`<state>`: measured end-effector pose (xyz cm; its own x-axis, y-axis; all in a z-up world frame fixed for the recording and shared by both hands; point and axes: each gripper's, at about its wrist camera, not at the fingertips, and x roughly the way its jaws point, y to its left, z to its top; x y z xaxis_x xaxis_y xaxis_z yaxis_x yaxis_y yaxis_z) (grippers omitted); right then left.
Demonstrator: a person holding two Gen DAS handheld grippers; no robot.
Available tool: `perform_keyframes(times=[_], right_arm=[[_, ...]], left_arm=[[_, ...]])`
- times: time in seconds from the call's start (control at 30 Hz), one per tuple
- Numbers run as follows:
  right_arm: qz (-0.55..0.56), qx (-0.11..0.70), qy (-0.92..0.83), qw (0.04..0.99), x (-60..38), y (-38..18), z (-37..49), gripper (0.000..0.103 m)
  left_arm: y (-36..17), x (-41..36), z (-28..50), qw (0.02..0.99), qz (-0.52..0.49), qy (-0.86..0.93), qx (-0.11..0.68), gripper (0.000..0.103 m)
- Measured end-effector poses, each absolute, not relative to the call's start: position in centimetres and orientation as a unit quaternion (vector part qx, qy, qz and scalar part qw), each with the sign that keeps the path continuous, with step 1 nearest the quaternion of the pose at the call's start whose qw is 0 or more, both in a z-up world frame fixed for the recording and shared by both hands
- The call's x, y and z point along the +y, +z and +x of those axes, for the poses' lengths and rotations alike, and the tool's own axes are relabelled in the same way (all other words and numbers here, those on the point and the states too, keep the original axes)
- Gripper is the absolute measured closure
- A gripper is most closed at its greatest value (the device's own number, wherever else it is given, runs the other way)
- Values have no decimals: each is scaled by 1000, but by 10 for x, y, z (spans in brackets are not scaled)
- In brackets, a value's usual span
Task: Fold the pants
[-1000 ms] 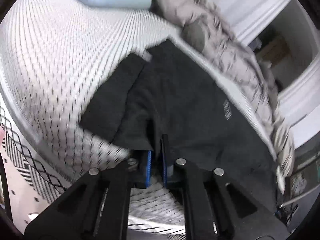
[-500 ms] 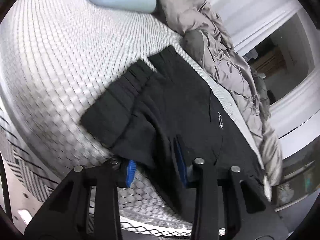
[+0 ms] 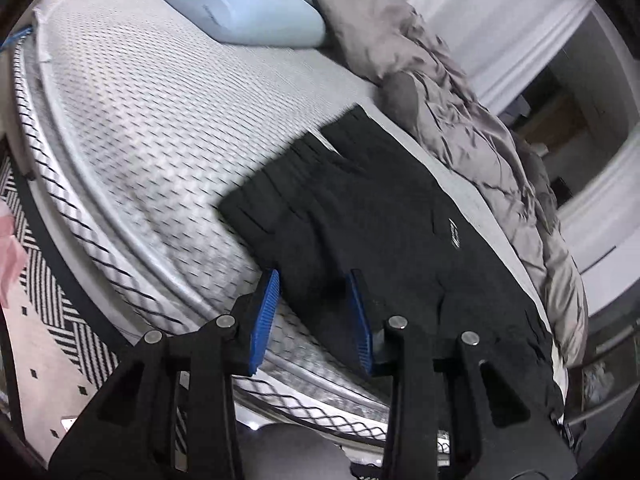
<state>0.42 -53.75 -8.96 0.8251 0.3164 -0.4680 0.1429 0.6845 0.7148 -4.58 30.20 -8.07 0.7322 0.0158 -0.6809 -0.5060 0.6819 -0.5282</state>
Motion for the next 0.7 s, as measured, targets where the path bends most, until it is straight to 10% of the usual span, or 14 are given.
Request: perform_keyframes(times=[0.17, 0.7], right_arm=[[325, 263, 44, 907, -520, -57, 7, 88], [353, 293, 41, 888, -533, -85, -18, 60]], left_arm=[[-78, 286, -48, 852, -366, 155, 340, 72], [-116, 293, -21, 833, -414, 92, 355, 75]])
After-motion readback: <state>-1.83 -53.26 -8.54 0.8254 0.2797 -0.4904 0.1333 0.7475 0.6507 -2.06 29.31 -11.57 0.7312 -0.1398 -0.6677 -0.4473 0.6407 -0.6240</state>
